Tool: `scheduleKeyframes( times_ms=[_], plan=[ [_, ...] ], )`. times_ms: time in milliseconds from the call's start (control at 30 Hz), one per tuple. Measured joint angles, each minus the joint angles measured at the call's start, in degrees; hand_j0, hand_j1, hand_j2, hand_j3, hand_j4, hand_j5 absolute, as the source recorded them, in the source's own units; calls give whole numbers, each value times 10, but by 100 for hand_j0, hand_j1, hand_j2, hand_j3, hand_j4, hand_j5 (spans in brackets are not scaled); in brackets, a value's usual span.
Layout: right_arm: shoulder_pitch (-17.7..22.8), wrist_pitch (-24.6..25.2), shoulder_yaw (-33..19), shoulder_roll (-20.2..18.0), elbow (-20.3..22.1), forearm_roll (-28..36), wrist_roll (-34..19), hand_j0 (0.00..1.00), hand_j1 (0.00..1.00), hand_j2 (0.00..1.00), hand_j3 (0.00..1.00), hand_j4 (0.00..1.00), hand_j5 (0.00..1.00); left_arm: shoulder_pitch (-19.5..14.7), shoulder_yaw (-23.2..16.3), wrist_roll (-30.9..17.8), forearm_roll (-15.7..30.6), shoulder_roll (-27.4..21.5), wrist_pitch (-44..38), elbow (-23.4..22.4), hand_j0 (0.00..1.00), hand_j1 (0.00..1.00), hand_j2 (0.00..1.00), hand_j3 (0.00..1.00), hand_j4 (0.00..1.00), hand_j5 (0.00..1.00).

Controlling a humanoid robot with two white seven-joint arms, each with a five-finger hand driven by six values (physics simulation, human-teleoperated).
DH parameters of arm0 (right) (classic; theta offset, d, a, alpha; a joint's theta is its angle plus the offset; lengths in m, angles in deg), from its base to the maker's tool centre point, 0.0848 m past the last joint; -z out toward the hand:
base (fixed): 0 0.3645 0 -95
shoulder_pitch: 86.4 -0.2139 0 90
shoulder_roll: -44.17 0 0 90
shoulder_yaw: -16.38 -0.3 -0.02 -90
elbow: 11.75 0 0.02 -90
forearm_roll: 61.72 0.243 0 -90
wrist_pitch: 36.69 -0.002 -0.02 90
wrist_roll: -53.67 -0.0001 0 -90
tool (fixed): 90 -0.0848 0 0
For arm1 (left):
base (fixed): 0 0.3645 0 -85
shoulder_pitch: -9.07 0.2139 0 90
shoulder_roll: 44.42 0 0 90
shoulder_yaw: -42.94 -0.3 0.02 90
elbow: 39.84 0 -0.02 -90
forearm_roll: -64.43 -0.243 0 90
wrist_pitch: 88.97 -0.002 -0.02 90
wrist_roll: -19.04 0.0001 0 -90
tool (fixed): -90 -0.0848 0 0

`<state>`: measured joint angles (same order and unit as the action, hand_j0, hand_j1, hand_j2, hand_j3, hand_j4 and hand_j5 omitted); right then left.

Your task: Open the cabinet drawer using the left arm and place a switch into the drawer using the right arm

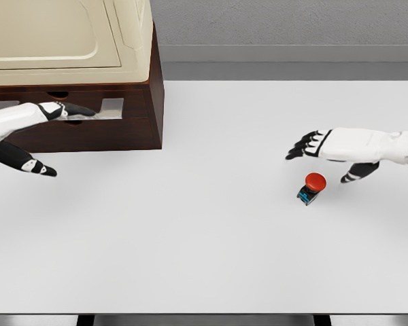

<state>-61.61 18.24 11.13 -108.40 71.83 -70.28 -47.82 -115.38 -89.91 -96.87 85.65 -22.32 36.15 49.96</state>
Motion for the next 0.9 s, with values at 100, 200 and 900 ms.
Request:
scheduleKeyframes(
  times_ms=[100, 200, 900],
  plan=[
    [4, 0, 1, 3, -7, -1, 6, 100, 100, 100, 100, 100, 100, -1, 0, 0, 0, 7, 0, -12, 100, 100, 100, 100, 100, 100],
    [16, 0, 2, 10, -8, -1, 10, 100, 100, 100, 100, 100, 100, -5, -1, 0, -3, 14, 0, -24, 100, 100, 100, 100, 100, 100],
    [31, 0, 23, 29, -3, -5, -10, 100, 100, 100, 100, 100, 100, -6, -5, 3, -21, 34, 0, -78, 100, 100, 100, 100, 100, 100]
  ],
)
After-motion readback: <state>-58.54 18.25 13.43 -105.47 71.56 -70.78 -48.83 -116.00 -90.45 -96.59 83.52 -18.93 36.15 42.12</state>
